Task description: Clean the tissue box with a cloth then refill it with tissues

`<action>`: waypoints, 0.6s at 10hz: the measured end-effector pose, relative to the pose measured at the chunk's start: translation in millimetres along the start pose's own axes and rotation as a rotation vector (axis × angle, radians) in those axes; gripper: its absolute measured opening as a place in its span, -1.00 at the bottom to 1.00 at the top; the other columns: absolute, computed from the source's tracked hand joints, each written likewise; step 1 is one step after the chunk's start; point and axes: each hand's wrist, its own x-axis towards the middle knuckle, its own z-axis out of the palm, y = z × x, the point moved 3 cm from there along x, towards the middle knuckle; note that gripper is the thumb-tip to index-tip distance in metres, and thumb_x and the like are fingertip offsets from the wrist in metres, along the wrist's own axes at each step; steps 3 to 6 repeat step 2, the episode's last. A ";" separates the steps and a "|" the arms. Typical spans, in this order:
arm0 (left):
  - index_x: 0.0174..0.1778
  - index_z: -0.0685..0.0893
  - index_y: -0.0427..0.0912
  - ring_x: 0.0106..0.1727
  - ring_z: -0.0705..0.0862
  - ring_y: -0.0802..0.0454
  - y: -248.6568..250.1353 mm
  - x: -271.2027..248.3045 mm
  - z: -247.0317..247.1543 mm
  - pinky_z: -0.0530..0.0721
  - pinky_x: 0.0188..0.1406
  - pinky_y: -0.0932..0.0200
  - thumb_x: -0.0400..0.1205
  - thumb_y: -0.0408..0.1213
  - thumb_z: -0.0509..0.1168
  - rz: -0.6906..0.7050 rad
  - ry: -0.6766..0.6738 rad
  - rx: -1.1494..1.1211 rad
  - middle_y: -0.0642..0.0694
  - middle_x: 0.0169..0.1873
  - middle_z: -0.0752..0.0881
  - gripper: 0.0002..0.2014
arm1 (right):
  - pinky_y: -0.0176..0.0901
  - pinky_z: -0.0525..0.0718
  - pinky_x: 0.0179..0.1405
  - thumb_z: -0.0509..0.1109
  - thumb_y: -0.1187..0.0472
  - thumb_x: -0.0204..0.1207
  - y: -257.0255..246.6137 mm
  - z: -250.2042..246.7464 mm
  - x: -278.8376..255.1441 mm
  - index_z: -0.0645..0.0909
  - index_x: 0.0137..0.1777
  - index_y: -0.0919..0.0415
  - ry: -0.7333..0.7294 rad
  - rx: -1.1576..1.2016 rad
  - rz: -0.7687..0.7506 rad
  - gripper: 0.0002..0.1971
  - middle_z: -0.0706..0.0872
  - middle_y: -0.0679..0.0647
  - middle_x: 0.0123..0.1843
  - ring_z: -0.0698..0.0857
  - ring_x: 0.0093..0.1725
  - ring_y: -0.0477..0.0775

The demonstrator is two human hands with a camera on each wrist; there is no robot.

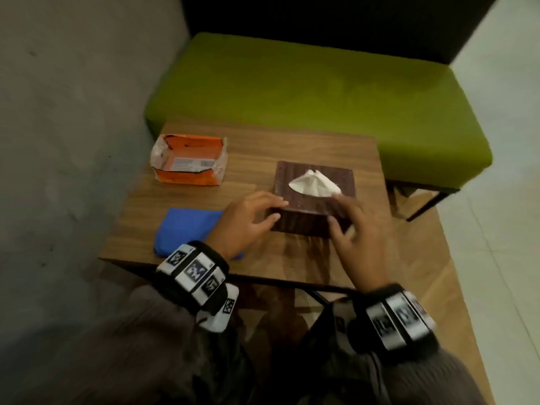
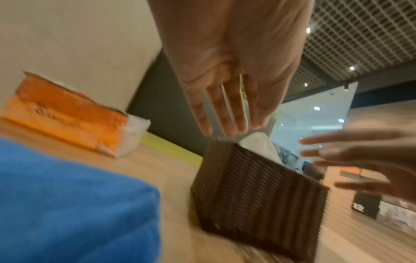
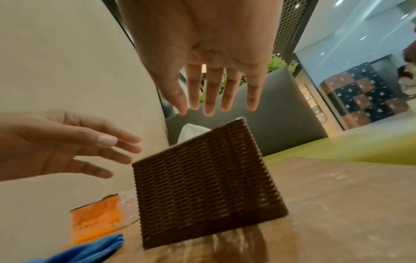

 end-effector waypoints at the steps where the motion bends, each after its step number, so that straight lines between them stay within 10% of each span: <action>1: 0.32 0.56 0.02 0.06 0.63 0.22 -19.0 -6.9 -37.0 0.57 0.07 0.41 0.61 -0.34 0.31 -0.145 0.025 -0.097 0.03 0.06 0.68 -0.64 | -0.47 0.42 0.24 0.37 0.17 0.55 -1.8 -20.0 4.1 0.66 0.25 0.28 -0.016 0.067 -0.027 -0.68 0.69 0.14 0.15 0.61 0.18 0.04; 2: 0.30 0.50 0.09 -0.01 0.60 0.18 -48.4 -40.8 -67.2 0.56 0.00 0.34 0.57 -0.27 0.33 -0.416 0.044 -0.063 0.07 -0.02 0.62 -0.62 | -0.21 0.53 0.22 0.33 0.07 0.53 -5.3 -36.6 10.7 0.64 0.26 0.21 -0.090 0.079 0.052 -0.64 0.64 0.14 0.14 0.60 0.18 0.11; 6: 0.30 0.50 0.09 -0.01 0.60 0.18 -48.4 -40.8 -67.2 0.56 0.00 0.34 0.57 -0.27 0.33 -0.416 0.044 -0.063 0.07 -0.02 0.62 -0.62 | -0.21 0.53 0.22 0.33 0.07 0.53 -5.3 -36.6 10.7 0.64 0.26 0.21 -0.090 0.079 0.052 -0.64 0.64 0.14 0.14 0.60 0.18 0.11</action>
